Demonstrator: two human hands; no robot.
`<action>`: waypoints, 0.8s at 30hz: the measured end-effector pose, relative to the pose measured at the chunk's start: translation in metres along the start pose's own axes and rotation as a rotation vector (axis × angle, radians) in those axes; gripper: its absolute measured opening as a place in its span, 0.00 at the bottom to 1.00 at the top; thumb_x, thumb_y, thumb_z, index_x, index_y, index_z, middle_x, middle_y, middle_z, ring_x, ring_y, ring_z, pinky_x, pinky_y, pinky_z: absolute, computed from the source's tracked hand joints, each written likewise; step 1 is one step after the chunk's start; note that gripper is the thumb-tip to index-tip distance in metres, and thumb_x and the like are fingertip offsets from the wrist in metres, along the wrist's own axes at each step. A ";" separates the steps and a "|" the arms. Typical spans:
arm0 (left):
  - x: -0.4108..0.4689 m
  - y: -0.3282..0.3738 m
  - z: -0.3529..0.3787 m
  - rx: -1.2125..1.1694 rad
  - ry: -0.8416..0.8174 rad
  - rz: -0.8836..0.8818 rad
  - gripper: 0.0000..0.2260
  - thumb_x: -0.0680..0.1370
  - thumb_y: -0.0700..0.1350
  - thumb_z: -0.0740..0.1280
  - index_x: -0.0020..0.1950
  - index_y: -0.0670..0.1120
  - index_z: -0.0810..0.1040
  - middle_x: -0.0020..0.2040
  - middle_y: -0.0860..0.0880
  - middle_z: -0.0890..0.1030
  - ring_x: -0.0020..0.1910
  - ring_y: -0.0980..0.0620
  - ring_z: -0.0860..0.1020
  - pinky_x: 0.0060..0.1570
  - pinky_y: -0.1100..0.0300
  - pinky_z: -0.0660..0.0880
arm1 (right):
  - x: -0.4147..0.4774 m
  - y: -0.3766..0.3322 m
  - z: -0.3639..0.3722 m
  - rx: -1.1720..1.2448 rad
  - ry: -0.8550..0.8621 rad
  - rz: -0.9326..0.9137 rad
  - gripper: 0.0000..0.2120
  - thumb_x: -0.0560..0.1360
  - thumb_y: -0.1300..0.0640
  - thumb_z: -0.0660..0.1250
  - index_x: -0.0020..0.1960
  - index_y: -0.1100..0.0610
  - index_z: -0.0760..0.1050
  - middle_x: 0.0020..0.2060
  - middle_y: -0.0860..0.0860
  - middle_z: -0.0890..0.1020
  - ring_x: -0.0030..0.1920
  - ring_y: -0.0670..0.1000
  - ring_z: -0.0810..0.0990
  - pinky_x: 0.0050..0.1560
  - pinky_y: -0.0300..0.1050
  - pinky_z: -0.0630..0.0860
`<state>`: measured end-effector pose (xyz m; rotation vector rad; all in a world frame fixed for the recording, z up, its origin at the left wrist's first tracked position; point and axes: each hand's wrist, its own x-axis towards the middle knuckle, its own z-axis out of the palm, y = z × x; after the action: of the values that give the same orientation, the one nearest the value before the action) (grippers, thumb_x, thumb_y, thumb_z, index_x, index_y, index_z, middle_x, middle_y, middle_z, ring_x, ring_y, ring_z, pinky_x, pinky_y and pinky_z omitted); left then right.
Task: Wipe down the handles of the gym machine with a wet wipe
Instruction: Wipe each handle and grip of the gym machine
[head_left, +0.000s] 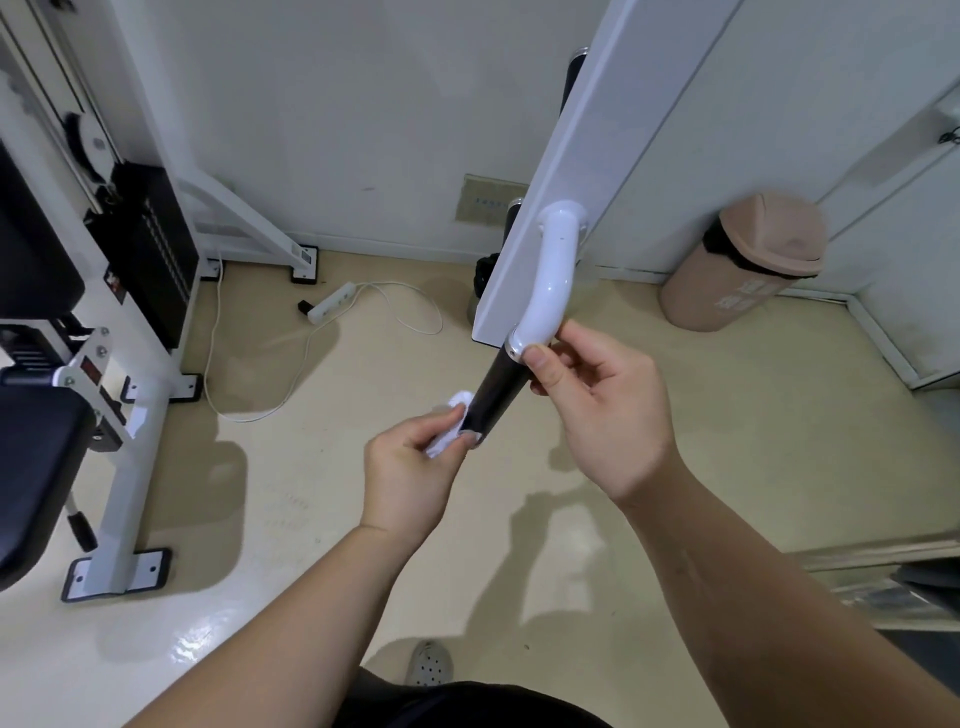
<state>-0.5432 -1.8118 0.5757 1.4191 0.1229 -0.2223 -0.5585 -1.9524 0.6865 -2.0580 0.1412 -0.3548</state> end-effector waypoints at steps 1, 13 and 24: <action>-0.003 -0.001 -0.005 0.006 0.019 -0.025 0.16 0.74 0.32 0.75 0.46 0.55 0.86 0.50 0.59 0.86 0.53 0.62 0.84 0.54 0.71 0.77 | 0.000 0.000 0.002 0.009 0.013 -0.004 0.04 0.80 0.58 0.71 0.53 0.52 0.83 0.30 0.38 0.76 0.36 0.47 0.75 0.45 0.49 0.79; -0.045 0.039 0.007 -0.055 0.116 -0.004 0.11 0.74 0.29 0.72 0.40 0.44 0.79 0.38 0.53 0.83 0.39 0.52 0.83 0.38 0.58 0.80 | -0.070 0.048 0.018 0.224 -0.119 0.031 0.20 0.74 0.58 0.77 0.58 0.37 0.79 0.50 0.41 0.83 0.52 0.46 0.83 0.51 0.43 0.82; -0.062 0.048 0.049 0.145 -0.010 -0.108 0.08 0.79 0.40 0.70 0.44 0.45 0.88 0.46 0.37 0.86 0.45 0.45 0.83 0.50 0.53 0.80 | -0.060 0.091 0.009 0.017 0.099 -0.022 0.16 0.72 0.71 0.70 0.53 0.54 0.86 0.39 0.43 0.79 0.42 0.38 0.78 0.42 0.27 0.70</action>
<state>-0.5945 -1.8489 0.6428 1.5569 0.1785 -0.3330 -0.6086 -1.9744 0.5917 -2.0269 0.1754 -0.4704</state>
